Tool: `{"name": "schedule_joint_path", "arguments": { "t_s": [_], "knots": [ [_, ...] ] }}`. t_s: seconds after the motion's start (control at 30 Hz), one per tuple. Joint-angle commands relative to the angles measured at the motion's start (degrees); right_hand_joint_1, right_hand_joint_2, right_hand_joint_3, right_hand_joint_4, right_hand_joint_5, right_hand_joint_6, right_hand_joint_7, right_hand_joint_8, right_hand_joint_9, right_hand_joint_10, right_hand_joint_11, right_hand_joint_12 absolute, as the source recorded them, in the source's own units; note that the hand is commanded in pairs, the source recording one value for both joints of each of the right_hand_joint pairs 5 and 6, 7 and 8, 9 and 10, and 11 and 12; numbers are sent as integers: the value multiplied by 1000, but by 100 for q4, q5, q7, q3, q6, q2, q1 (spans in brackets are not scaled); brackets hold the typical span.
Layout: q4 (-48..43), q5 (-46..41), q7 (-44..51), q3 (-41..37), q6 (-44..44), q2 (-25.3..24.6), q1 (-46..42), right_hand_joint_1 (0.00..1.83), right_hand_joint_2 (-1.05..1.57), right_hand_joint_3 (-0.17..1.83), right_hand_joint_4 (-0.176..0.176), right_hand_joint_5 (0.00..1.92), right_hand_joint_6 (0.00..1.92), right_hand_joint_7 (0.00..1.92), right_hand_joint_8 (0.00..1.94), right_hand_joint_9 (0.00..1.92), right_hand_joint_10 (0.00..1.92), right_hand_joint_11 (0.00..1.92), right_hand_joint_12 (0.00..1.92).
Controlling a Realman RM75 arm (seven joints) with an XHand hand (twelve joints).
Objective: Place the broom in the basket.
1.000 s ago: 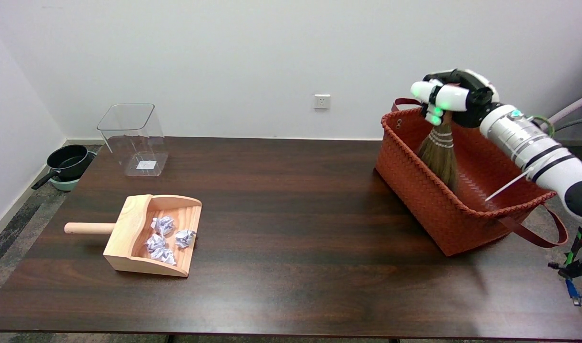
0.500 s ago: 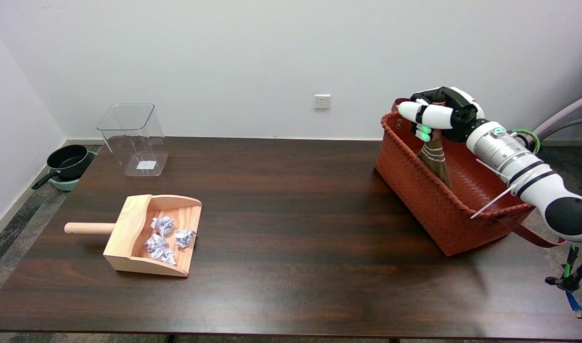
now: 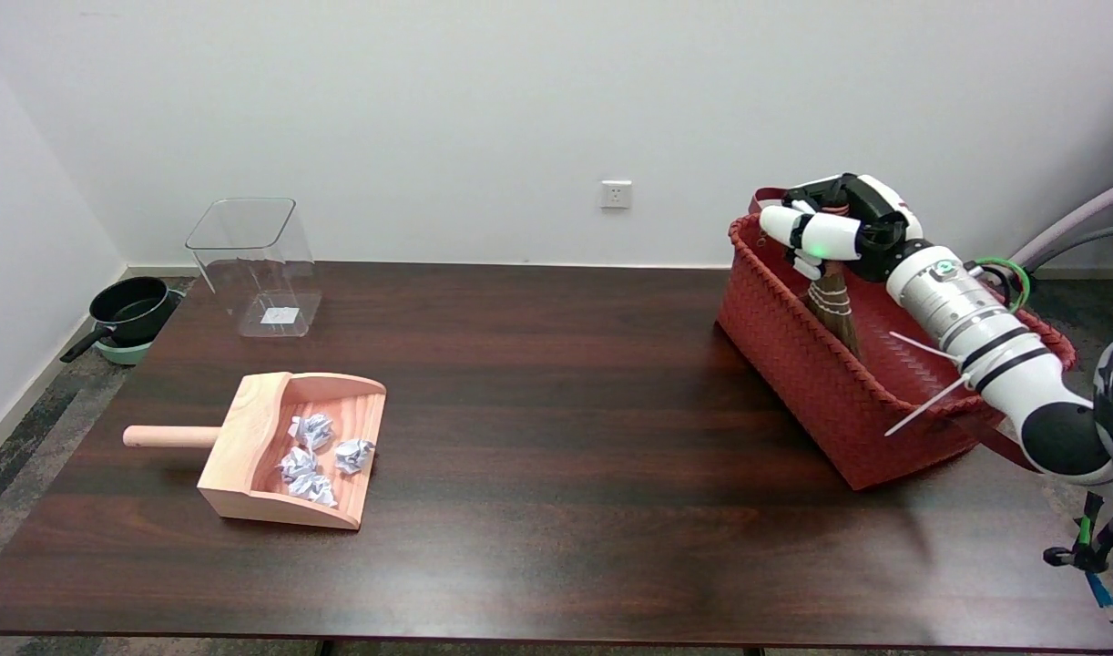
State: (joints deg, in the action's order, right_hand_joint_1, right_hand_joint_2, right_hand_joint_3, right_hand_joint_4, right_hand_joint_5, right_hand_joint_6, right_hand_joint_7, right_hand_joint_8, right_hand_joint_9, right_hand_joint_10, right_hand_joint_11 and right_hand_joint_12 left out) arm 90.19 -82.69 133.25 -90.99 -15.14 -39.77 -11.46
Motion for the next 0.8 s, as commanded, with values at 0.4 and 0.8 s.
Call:
{"name": "schedule_joint_path", "arguments": {
  "t_s": [0.4, 0.8],
  "knots": [
    [-28, 188, 0, 450, -1299, -64, -272, 1246, 554, 727, 0, 1384, 1384, 1668, 1668, 1598, 1598, 1490, 1490],
    [-54, 172, 0, 671, -1586, -72, -224, 1251, 54, 915, 0, 944, 944, 1389, 1389, 1286, 1286, 1086, 1086]
  ]
}}
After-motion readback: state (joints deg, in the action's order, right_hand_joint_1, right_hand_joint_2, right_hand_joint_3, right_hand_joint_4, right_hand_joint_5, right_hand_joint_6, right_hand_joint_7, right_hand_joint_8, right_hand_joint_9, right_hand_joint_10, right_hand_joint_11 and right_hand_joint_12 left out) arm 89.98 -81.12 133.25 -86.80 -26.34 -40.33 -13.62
